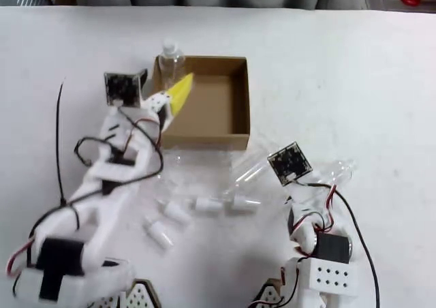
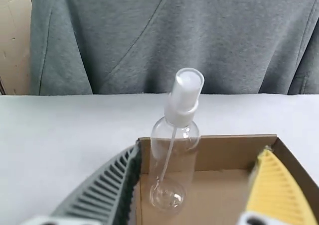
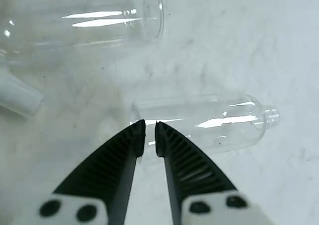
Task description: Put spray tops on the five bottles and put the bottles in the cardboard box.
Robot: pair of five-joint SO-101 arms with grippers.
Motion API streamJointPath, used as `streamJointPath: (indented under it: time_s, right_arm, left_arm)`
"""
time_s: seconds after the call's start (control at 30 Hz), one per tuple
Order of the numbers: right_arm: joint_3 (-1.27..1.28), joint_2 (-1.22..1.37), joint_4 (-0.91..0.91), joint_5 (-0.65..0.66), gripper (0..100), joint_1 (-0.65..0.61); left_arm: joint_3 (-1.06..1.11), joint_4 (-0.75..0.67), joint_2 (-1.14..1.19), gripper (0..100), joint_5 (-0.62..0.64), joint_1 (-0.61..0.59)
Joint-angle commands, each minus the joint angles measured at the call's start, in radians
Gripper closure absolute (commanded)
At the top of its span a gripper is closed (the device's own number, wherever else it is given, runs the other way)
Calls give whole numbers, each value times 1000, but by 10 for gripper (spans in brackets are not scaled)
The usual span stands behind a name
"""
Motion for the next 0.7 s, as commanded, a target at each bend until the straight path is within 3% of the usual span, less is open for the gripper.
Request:
streamJointPath:
  time_s: [0.0, 0.13, 0.37, 0.67]
  right_arm:
    - [26, 10, -1, 8, 982, 21]
    - [26, 10, -1, 8, 982, 21]
    - [28, 10, 1, 8, 982, 21]
    - [28, 10, 2, 8, 982, 21]
  left_arm:
    - [87, 5, -203, 665, -9, -4]
    - [172, 137, -390, 665, -9, -4]
    - [180, 594, -716, 665, -3, -4]
    - [176, 1063, -1110, 665, -3, -28]
